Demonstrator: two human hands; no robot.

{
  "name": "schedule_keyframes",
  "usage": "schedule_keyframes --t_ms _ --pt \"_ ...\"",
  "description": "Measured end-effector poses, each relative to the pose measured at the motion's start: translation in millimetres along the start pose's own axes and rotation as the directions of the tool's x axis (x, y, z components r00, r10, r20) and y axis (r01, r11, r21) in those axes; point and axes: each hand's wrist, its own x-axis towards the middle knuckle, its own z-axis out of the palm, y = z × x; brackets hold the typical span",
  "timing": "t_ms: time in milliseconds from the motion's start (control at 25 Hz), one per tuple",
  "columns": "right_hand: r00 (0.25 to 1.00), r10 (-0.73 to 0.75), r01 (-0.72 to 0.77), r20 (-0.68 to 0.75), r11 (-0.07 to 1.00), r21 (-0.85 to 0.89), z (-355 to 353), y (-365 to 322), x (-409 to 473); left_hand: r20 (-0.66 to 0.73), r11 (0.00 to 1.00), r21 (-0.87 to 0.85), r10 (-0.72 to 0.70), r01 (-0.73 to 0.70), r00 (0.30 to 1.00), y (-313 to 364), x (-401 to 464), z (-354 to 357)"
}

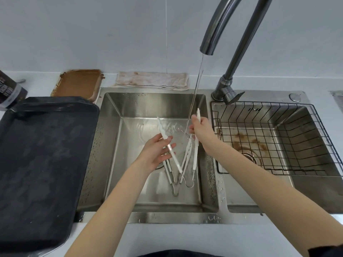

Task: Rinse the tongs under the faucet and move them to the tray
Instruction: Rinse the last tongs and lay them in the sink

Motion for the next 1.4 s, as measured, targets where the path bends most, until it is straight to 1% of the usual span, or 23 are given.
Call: schedule_keyframes --t_ms 40,120,160,240,360,480,600,760,960,1240,1320,1400 --pt "1.0 0.002 0.0 0.016 0.994 -0.112 0.2 9.2 -1.6 -0.028 1.0 0.03 0.001 0.0 1.0 -2.9 1.0 -1.1" --pt "0.996 0.047 -0.019 0.079 0.944 -0.329 2.1 31.6 -5.4 -0.078 0.999 0.045 -0.019 0.022 0.997 -10.2 4.0 -5.2" --pt "0.991 0.078 -0.027 0.113 0.917 -0.399 4.1 42.3 -7.9 -0.095 0.998 0.049 -0.024 0.028 0.995 -14.0 5.4 -7.6" --pt "0.98 0.14 -0.059 0.145 0.887 -0.458 8.8 59.1 -11.0 -0.12 0.996 0.085 -0.022 0.033 0.993 -21.3 7.9 -12.3" --pt "0.951 0.264 -0.168 0.16 0.879 -0.447 15.0 80.2 -9.3 -0.142 0.983 0.181 -0.003 0.029 0.99 -30.7 13.9 -19.9" --pt "0.921 0.361 -0.278 0.146 0.872 -0.403 18.0 98.7 -6.6 -0.127 0.982 0.176 -0.044 0.067 0.991 -40.6 19.2 -23.5" --pt "0.905 0.403 -0.319 0.132 0.852 -0.414 19.9 110.9 -4.6 -0.168 0.978 0.183 -0.069 0.1 0.983 -54.0 24.6 -25.4" --pt "0.891 0.439 -0.342 0.115 0.815 -0.469 22.6 123.3 2.1 -0.234 0.977 0.156 -0.104 0.143 0.967 -71.2 35.1 -31.4" --pt "0.883 0.465 -0.377 0.065 0.785 -0.491 29.1 138.4 8.9 -0.348 0.943 0.249 -0.125 0.22 0.929 -89.1 51.7 -37.1" --pt "0.875 0.481 -0.431 -0.047 0.733 -0.526 39.1 152.6 17.8 -0.378 0.923 0.297 -0.122 0.245 0.918 -99.9 70.9 -40.6" --pt "0.874 0.481 -0.437 -0.06 0.728 -0.529 41.1 155.0 21.8 -0.384 0.903 0.352 -0.101 0.246 0.918 -102.4 76.7 -40.3" --pt "0.867 0.494 -0.453 -0.066 0.727 -0.517 43.4 157.6 25.0 -0.381 0.862 0.449 -0.054 0.235 0.923 -104.2 80.3 -38.6"
